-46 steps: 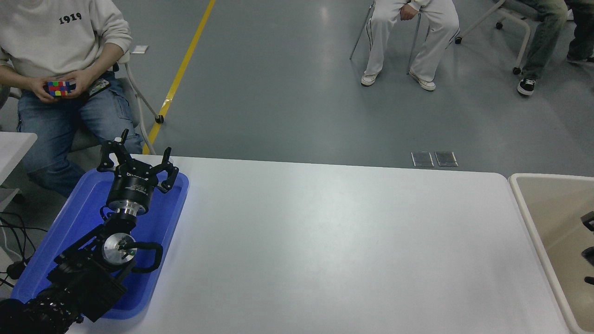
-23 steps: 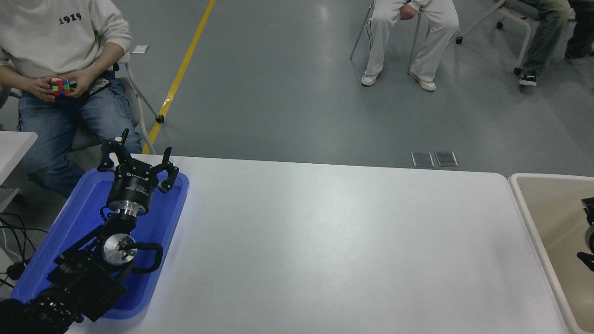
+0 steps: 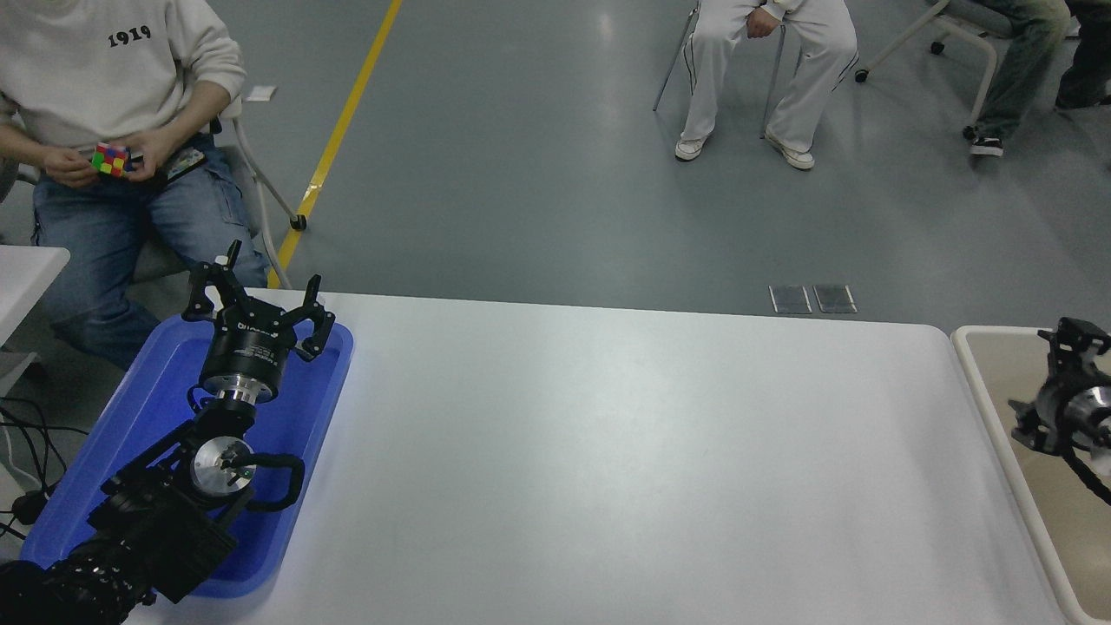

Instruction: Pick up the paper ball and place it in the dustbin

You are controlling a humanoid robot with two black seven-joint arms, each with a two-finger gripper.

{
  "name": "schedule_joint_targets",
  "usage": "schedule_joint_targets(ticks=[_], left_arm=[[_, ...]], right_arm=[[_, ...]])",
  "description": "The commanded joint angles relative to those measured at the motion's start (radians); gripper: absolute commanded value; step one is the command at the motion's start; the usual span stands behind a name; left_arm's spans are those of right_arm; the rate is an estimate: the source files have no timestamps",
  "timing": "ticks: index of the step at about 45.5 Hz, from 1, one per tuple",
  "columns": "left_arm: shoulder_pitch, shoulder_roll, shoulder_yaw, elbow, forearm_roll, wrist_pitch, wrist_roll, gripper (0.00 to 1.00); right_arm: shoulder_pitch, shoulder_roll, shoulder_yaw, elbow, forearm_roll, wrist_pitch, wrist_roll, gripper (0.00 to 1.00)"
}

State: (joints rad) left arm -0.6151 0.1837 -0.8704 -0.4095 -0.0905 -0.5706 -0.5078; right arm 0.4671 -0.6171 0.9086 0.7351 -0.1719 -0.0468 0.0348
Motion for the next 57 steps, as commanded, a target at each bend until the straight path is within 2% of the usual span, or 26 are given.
schedule_joint_targets(ticks=[1, 3, 9, 12, 19, 26, 36, 57], left_arm=[[0.000, -0.001, -0.001, 0.000, 0.000, 0.000, 0.000, 1.00], [0.000, 0.000, 0.001, 0.000, 0.000, 0.000, 0.002, 1.00], [0.000, -0.001, -0.001, 0.000, 0.000, 0.000, 0.000, 1.00], [0.000, -0.001, -0.001, 0.000, 0.000, 0.000, 0.002, 1.00], [0.000, 0.000, -0.001, -0.002, 0.000, 0.000, 0.002, 1.00], [0.000, -0.001, -0.001, -0.002, 0.000, -0.002, 0.002, 1.00], [0.000, -0.001, -0.001, -0.002, 0.000, -0.002, 0.002, 1.00], [0.000, -0.001, -0.001, -0.002, 0.000, -0.002, 0.002, 1.00]], right_arm=[[-0.059, 0.051, 0.055, 0.075, 0.054, 0.130, 0.214, 1.00], [-0.064, 0.060, 0.056, 0.075, 0.054, 0.153, 0.241, 1.00], [-0.077, 0.102, 0.056, 0.084, 0.052, 0.200, 0.381, 1.00], [-0.097, 0.135, 0.061, 0.118, 0.052, 0.200, 0.425, 1.00], [-0.127, 0.184, 0.064, 0.153, 0.052, 0.189, 0.436, 1.00], [-0.162, 0.227, 0.066, 0.185, 0.052, 0.171, 0.497, 1.00], [-0.160, 0.229, 0.069, 0.293, 0.042, 0.033, 0.501, 1.00], [-0.153, 0.227, 0.066, 0.300, 0.017, 0.038, 0.502, 1.00]])
